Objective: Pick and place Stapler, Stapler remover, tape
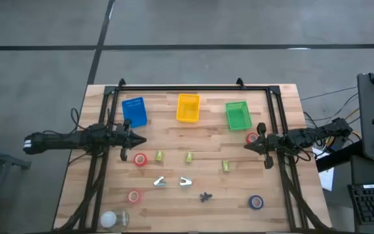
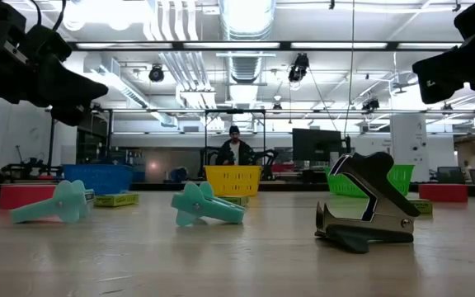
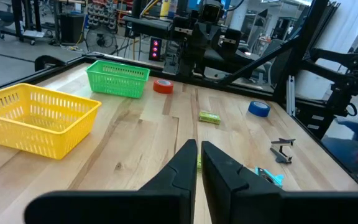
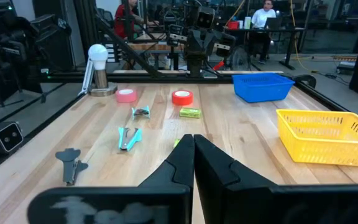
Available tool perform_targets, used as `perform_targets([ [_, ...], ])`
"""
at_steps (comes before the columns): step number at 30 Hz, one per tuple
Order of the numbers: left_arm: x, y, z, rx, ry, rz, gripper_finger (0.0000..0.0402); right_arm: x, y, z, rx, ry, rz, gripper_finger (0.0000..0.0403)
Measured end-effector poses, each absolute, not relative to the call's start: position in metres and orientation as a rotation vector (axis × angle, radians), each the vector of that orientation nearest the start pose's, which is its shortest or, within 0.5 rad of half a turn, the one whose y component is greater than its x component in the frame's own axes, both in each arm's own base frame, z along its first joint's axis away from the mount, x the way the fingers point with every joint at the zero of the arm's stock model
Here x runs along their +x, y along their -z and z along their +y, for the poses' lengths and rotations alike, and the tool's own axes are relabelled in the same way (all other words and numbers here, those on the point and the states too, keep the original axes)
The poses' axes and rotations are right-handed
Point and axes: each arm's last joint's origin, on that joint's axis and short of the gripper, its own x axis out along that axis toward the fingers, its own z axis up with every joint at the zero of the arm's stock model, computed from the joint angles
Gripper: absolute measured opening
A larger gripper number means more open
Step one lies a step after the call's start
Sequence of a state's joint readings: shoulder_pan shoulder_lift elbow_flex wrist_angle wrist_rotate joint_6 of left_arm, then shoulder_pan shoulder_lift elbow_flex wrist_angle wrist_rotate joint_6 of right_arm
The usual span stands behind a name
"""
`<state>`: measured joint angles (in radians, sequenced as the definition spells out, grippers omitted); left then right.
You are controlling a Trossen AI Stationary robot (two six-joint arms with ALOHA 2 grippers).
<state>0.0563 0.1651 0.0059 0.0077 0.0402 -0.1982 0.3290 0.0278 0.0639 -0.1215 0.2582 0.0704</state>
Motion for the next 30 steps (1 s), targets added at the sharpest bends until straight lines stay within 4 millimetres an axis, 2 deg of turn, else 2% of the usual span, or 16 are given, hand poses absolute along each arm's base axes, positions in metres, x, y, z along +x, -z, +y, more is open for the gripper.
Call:
perform_targets([
  [10, 0.106, -0.153, 0.005, -0.205, -0.031, 0.149, 0.0026, 0.092, -0.172, 0.023, 0.066, -0.065, 0.077, 0.0009],
  [23, 0.106, -0.153, 0.005, -0.205, -0.031, 0.149, 0.0026, 0.099, -0.168, 0.025, 0.476, -0.056, 0.049, 0.001],
  [26, 0.106, -0.153, 0.005, -0.205, -0.031, 0.149, 0.0026, 0.103, -0.161, 0.027, 0.503, -0.04, 0.123, 0.0023],
  [30, 0.107, -0.153, 0.005, -0.205, -0.03, 0.141, 0.0026, 0.109, -0.159, 0.029, 0.492, -0.007, 0.224, 0.0064],
])
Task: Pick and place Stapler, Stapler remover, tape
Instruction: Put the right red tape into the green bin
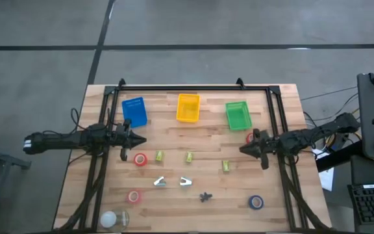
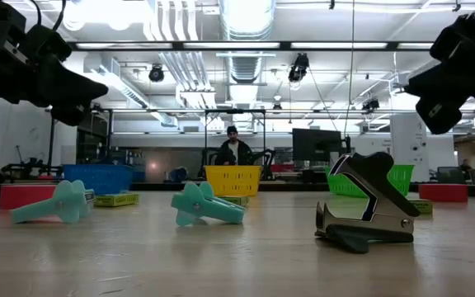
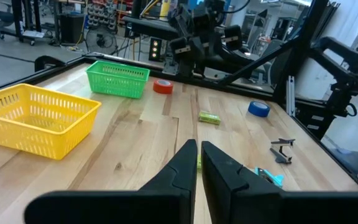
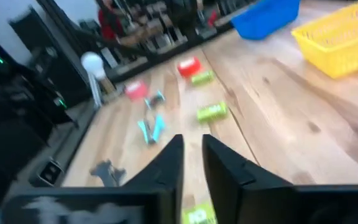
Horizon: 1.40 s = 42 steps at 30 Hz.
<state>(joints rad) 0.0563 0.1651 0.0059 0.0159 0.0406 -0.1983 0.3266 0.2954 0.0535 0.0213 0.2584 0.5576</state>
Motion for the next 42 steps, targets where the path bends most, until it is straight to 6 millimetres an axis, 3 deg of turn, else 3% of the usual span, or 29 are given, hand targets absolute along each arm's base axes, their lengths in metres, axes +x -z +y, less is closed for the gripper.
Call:
perform_targets([
  [11, 0.107, -0.154, 0.005, -0.205, -0.028, 0.135, 0.0026, 0.137, -0.176, 0.037, 0.508, 0.171, 0.487, 0.0196],
  [18, 0.107, -0.154, 0.005, -0.205, -0.028, 0.134, 0.0026, 0.133, -0.194, 0.035, 0.467, 0.432, 0.873, 0.0243],
  [22, 0.107, -0.154, 0.005, -0.205, -0.028, 0.134, 0.0026, 0.13, -0.201, 0.032, 0.374, 0.553, 0.978, 0.0251],
  [26, 0.107, -0.154, 0.005, -0.205, -0.027, 0.133, 0.0026, 0.131, -0.199, 0.03, 0.328, 0.643, 0.955, 0.0251],
  [37, 0.107, -0.154, 0.005, -0.204, -0.028, 0.132, 0.0026, 0.141, -0.179, 0.009, 0.502, 0.859, 1.061, 0.0251],
  [42, 0.107, -0.154, 0.005, -0.204, -0.028, 0.132, 0.0026, 0.153, -0.17, 0.005, 0.525, 0.851, 1.102, 0.0244],
])
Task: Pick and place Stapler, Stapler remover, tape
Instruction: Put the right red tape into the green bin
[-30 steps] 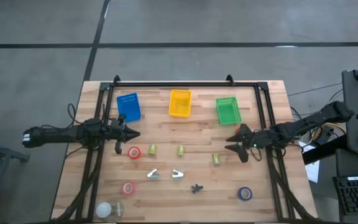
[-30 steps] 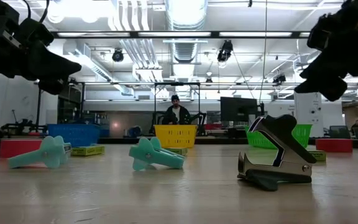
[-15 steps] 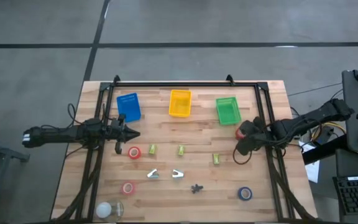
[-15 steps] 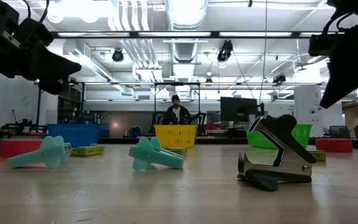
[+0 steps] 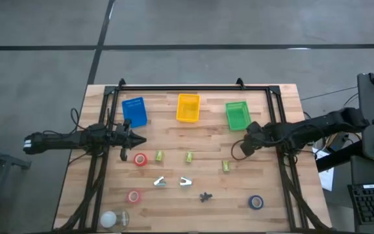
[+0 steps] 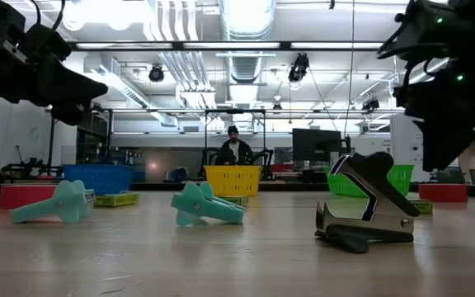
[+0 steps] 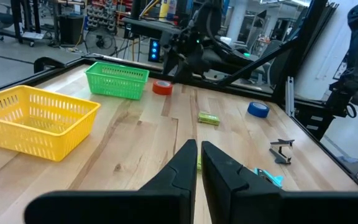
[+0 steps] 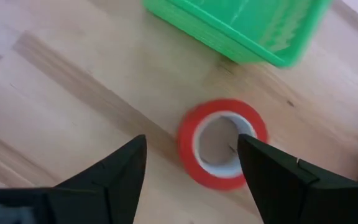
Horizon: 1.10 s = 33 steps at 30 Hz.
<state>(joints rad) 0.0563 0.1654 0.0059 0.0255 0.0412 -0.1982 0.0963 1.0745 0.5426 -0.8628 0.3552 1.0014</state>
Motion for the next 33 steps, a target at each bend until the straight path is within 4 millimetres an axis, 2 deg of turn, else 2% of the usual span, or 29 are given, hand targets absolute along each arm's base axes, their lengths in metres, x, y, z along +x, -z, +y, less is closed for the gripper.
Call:
perform_targets([
  [5, 0.107, -0.154, 0.005, -0.204, -0.029, 0.132, 0.0026, 0.16, -0.161, 0.005, 0.479, 0.856, 1.139, 0.0233],
  [18, 0.107, -0.154, 0.005, -0.204, -0.029, 0.133, 0.0026, 0.164, -0.145, 0.005, 0.457, 0.885, 1.243, 0.0194],
  [24, 0.107, -0.154, 0.005, -0.204, -0.03, 0.134, 0.0026, 0.165, -0.14, 0.005, 0.447, 0.899, 1.265, 0.0144],
  [33, 0.107, -0.154, 0.005, -0.204, -0.029, 0.134, 0.0026, 0.166, -0.142, 0.006, 0.458, 0.891, 1.245, 0.0044],
])
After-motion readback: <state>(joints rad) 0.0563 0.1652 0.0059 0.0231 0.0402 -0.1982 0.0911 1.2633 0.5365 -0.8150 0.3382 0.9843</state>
